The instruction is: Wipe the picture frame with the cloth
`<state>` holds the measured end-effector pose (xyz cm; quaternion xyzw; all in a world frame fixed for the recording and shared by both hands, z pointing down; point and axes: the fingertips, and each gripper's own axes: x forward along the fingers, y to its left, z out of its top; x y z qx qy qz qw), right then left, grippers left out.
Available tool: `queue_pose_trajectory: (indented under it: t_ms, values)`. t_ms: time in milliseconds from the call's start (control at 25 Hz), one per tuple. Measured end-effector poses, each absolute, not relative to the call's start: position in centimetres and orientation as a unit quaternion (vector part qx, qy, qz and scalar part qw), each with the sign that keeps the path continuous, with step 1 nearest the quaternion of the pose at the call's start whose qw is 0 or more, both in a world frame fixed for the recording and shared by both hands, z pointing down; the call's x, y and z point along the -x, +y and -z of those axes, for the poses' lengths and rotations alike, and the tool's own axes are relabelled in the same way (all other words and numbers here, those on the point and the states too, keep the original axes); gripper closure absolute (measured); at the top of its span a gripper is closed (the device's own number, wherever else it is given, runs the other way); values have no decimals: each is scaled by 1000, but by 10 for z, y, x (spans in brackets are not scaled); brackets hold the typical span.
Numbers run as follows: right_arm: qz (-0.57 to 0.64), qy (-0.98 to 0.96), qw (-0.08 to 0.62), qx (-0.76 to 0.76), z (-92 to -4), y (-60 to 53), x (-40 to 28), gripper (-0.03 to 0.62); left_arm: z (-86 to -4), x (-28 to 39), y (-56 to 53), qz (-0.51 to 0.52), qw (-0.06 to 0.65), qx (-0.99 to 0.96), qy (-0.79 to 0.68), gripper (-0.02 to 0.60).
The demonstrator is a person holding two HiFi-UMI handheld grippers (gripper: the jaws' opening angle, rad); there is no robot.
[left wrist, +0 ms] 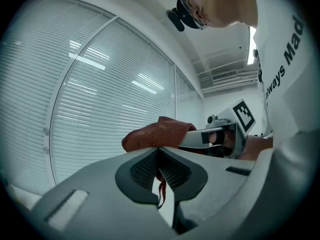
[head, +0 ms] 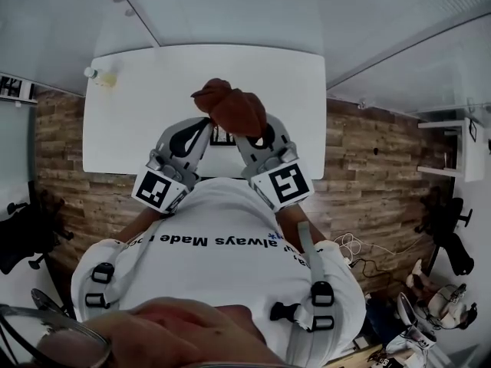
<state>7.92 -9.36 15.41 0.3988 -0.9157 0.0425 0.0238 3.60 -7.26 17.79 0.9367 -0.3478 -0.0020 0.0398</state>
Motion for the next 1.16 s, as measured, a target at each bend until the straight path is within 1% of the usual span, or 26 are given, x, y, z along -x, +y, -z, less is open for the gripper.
queue_pose_trajectory:
  t_ms: [120,240,1160]
  values:
    - [-39,-916,16,-399,-148,-96,-79,574,-171,-42,-72,9,46,-936,-348,578]
    - [-29,-917,11,-397,-142,-99,-77,574,-171,-40,-75,6,31,-938,-344,578]
    - [-25,-913,13,-407,-134,-98,-81,574,-163,-44,-79,15,26,-939,-342,578]
